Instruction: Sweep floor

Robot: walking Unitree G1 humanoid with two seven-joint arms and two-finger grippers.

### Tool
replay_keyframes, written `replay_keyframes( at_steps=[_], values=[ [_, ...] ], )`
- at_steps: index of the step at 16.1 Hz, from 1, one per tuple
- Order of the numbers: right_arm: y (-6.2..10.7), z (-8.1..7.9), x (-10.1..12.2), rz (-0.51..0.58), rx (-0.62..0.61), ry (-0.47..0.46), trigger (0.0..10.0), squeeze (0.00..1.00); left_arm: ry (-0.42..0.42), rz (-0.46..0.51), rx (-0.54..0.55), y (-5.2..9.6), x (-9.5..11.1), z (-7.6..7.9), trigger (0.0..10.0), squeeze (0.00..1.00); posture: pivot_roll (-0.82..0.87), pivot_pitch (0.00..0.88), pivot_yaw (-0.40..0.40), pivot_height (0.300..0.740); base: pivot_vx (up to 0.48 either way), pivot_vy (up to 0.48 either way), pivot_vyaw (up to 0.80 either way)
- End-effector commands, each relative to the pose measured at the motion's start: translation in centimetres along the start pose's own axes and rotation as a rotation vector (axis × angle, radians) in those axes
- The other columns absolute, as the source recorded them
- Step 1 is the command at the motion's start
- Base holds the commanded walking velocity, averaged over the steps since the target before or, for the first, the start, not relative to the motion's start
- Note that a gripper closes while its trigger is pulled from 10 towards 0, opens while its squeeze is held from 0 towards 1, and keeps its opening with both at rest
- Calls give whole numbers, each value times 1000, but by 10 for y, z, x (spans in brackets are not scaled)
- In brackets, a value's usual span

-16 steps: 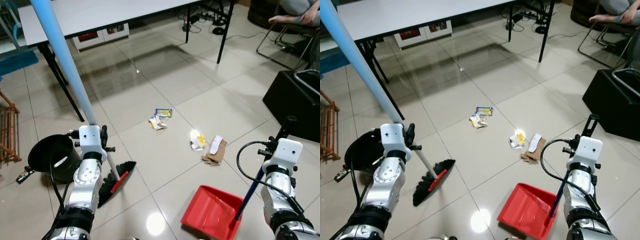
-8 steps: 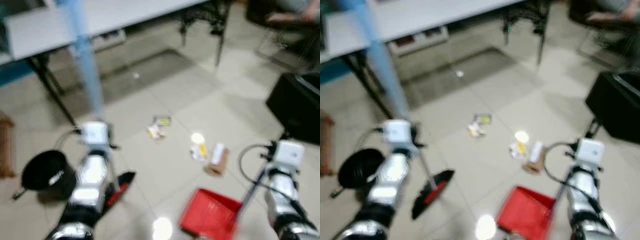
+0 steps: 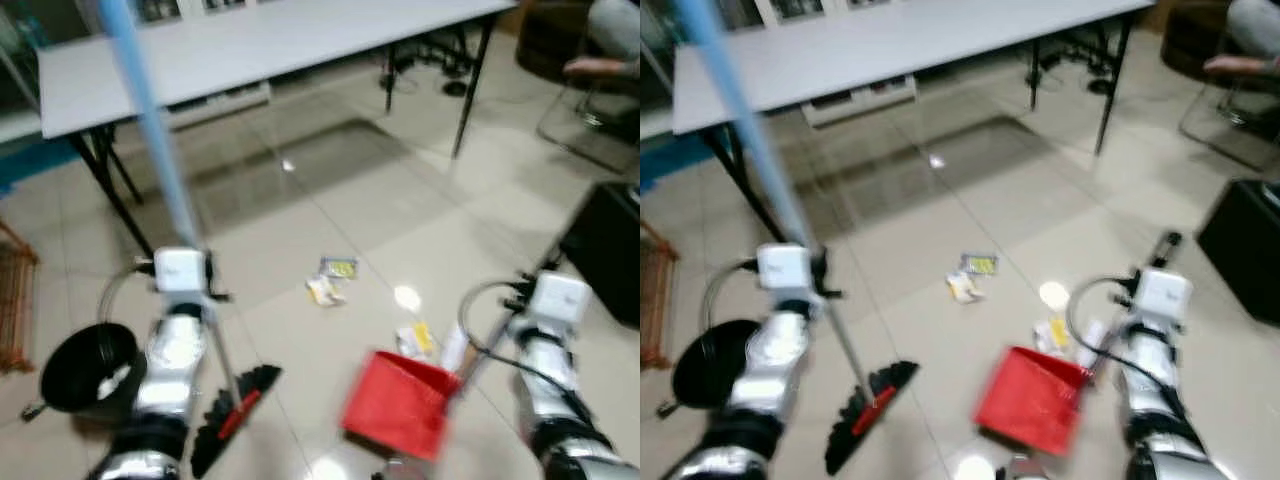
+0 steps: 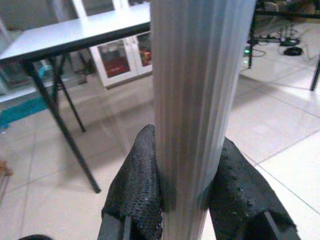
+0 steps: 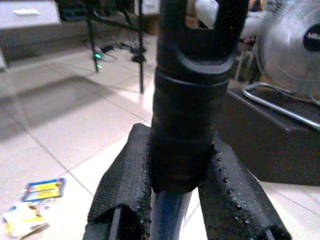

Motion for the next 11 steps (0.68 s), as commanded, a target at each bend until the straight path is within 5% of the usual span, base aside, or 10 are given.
replay_keyframes(
  at_steps=[1, 8, 11],
  values=[
    [-4, -6, 8, 31, 13, -5, 10000, 0, -6, -6, 25, -1, -1, -12, 10000, 0, -19, 28, 46, 740, 480, 0, 0],
    [-4, -6, 7, 26, 12, -17, 10000, 0, -10, -5, 17, -2, -1, -11, 10000, 0, -21, 22, 49, 740, 480, 0, 0],
    [-6, -7, 9, 30, 11, -31, 10000, 0, -9, -4, 15, -2, -1, -10, 10000, 0, -22, 24, 49, 740, 480, 0, -750]
  ],
)
Point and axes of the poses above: a point about 5 cm out from each wrist's last joint towards the gripper, its own y axis pointing back from the gripper into the wrist, its own x axis along the axis of the wrist's last joint, z = x × y, the point moved 2 cm from there along -y, pointing out of the wrist towards the gripper, and after that the axes turned 10 degrees about -y, right-handed, at the moved point
